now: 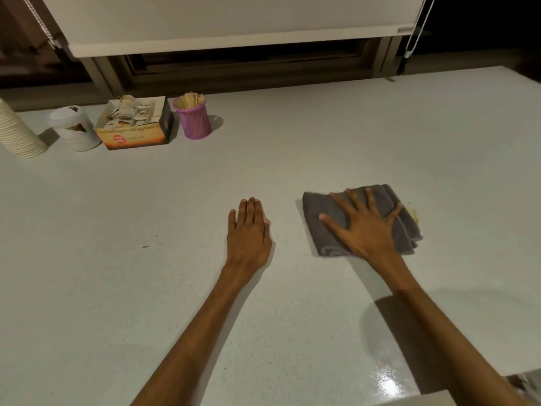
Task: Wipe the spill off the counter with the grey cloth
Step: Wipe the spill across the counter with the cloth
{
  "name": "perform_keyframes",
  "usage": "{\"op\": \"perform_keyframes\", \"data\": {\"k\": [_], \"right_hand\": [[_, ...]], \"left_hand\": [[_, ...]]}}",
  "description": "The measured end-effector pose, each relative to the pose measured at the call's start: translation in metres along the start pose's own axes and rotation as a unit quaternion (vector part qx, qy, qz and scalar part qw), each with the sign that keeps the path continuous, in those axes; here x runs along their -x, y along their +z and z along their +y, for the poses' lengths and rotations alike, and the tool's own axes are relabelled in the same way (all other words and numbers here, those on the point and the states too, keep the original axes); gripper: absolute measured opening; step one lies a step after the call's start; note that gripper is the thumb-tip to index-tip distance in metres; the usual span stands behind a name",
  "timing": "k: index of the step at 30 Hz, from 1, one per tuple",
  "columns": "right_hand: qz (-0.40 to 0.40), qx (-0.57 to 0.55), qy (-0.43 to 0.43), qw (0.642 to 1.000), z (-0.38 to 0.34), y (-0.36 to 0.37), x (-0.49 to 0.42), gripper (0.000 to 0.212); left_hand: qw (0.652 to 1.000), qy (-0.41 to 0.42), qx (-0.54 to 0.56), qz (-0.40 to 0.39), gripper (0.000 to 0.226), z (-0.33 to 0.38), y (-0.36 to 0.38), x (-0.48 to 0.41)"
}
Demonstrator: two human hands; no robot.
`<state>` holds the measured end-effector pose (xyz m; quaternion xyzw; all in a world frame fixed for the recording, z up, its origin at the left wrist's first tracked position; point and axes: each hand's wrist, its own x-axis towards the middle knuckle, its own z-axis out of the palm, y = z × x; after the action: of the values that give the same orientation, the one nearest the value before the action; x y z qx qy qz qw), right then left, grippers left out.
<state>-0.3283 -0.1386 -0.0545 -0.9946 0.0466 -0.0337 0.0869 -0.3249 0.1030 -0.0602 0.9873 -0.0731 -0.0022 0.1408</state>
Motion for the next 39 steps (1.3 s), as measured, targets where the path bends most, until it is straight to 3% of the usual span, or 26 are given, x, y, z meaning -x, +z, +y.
{"op": "perform_keyframes", "data": {"k": [2,5,8,13,18,21,24,29,33,36,39], "right_hand": [[-0.015,-0.005,0.036,0.999,-0.016,-0.004,-0.017,0.078],[0.013,0.005,-0.003,1.000,-0.030,0.007,0.001,0.081],[0.021,0.019,-0.025,0.999,0.006,0.007,0.019,0.080],[-0.009,-0.013,0.046,0.999,-0.009,-0.006,-0.020,0.079],[0.045,0.010,-0.003,0.999,0.019,0.006,0.022,0.079],[0.020,-0.014,0.050,0.998,0.047,-0.007,-0.002,0.077],[0.004,-0.025,0.085,0.996,0.032,-0.011,-0.024,0.078],[0.046,0.010,-0.001,0.999,0.053,0.004,0.020,0.078],[0.019,-0.009,0.031,0.999,0.100,-0.015,-0.011,0.076],[0.008,-0.021,0.072,0.997,0.080,-0.018,-0.044,0.078],[0.020,-0.010,0.026,0.999,0.060,-0.005,-0.028,0.081]], "left_hand": [[1.000,0.006,0.000,-0.002,0.053,0.009,0.000,-0.003],[1.000,0.022,-0.002,-0.008,0.053,0.021,0.002,-0.008],[1.000,0.021,-0.002,-0.006,0.053,0.022,0.003,-0.009],[0.999,0.039,-0.011,-0.016,0.053,0.036,0.004,-0.018],[0.999,0.040,-0.013,-0.014,0.053,0.047,0.010,-0.028],[0.999,0.040,-0.006,-0.010,0.053,0.052,0.011,-0.029],[0.999,0.049,-0.009,-0.014,0.053,0.064,0.013,-0.034],[0.998,0.065,-0.002,-0.005,0.053,0.063,0.020,-0.040],[0.994,0.105,0.026,-0.010,0.053,0.057,0.023,-0.035],[0.995,0.095,-0.001,0.005,0.054,0.064,0.026,-0.040],[0.996,0.093,0.000,-0.005,0.054,0.079,0.028,-0.051]]}}
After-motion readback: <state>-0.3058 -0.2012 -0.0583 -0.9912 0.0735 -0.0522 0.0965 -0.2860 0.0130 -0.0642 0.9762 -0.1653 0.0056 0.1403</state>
